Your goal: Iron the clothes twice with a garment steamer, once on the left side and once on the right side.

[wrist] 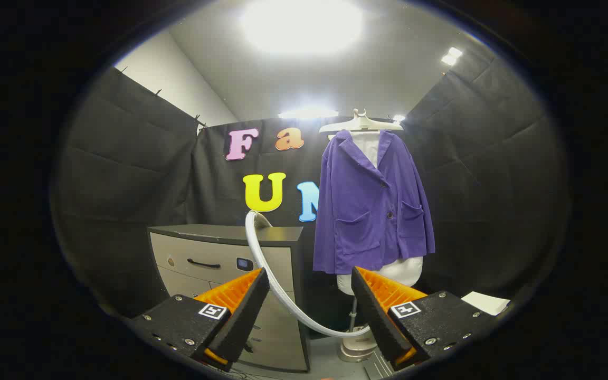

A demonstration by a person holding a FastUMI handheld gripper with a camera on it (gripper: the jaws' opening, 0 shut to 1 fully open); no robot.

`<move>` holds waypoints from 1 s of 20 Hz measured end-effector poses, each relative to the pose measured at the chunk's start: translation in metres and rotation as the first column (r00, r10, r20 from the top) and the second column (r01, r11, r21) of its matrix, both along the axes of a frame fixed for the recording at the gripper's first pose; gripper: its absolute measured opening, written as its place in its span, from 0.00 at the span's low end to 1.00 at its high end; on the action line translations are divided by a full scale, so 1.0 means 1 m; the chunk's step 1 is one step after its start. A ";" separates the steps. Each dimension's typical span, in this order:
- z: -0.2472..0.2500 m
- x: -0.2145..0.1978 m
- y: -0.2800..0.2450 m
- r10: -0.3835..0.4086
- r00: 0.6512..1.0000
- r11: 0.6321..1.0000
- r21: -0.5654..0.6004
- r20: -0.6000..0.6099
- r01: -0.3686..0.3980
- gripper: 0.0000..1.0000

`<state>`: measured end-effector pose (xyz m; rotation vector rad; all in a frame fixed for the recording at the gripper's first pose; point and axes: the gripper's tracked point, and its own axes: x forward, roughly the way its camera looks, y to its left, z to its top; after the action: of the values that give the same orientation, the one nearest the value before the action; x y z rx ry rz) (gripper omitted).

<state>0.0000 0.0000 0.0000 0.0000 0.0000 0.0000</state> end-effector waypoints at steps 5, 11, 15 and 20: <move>0.006 -0.004 0.002 0.008 1.000 1.000 -0.001 0.012 -0.008 0.96; 0.014 -0.006 0.003 0.009 1.000 1.000 -0.011 0.022 -0.009 0.96; 0.020 -0.006 0.006 0.005 1.000 1.000 -0.010 0.026 -0.005 0.96; 0.046 0.000 0.018 0.023 0.998 1.000 -0.003 0.054 -0.023 0.96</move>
<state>-0.0002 0.0179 0.0464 -0.0021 -0.0538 0.0234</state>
